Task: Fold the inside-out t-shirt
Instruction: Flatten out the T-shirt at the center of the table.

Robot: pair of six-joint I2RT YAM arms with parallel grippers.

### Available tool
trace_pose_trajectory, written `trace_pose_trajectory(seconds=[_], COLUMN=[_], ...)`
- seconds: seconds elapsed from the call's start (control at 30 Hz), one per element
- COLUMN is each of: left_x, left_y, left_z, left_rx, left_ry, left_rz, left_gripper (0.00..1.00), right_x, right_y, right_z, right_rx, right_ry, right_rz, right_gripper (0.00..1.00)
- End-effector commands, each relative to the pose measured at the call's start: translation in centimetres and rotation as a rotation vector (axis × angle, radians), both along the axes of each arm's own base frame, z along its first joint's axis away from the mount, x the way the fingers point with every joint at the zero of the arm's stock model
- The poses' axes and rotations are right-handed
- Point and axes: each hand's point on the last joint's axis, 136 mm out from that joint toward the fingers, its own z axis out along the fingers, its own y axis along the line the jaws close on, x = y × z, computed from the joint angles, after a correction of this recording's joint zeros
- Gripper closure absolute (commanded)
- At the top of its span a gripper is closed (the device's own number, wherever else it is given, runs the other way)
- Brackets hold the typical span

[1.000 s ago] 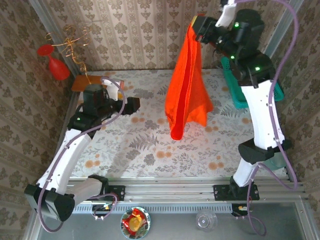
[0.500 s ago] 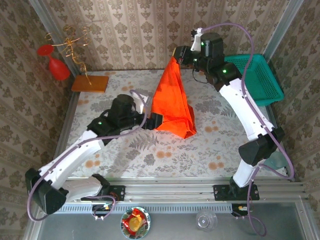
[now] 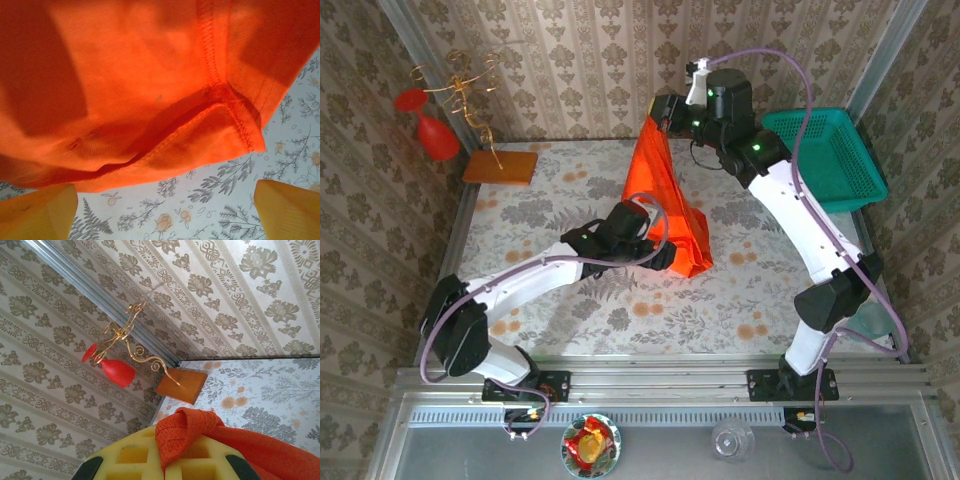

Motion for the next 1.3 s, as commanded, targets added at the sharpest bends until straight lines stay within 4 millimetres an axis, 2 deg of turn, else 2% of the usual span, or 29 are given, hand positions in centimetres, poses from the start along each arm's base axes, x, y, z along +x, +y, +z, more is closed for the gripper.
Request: trace_pose_trajectory(seconds=[0.0, 0.2, 0.5, 0.87, 0.97, 1.0, 1.07, 1.27], left_x=[0.8, 0.6, -0.1, -0.1, -0.1, -0.2, -0.2, 1.0], left_y=[-1.4, -2.8, -2.0, -1.1, -0.5, -0.2, 0.6, 3.9], left_z=[1.7, 1.3, -0.9, -2.6, -2.9, -2.8, -2.7, -1.1], left_rx=[-0.039, 0.008, 0.098, 0.131, 0.153, 0.152, 0.156, 0.115], left_ry=[-0.039, -0.059, -0.075, -0.066, -0.067, -0.070, -0.078, -0.103], left_rz=[0.045, 0.064, 0.119, 0.139, 0.146, 0.150, 0.161, 0.192], left_gripper=[0.06, 0.03, 0.02, 0.01, 0.10, 0.16, 0.30, 0.83], right_x=[-0.6, -1.5, -3.6, -5.5, -5.6, -5.7, -5.9, -6.5], right_y=[0.6, 0.9, -0.4, -1.6, -2.3, -2.6, -3.6, -7.5], right_z=[2.4, 3.0, 5.6, 8.4, 8.6, 8.7, 8.6, 7.9], right_rx=[0.040, 0.050, 0.145, 0.177, 0.147, 0.127, 0.084, -0.004], right_ry=[-0.050, -0.058, -0.113, -0.190, -0.209, -0.217, -0.232, -0.240], right_rz=[-0.003, -0.081, -0.257, -0.326, -0.349, -0.362, -0.398, -0.478], right_gripper=[1.00, 1.00, 1.00, 1.00, 1.00, 1.00, 1.00, 1.00])
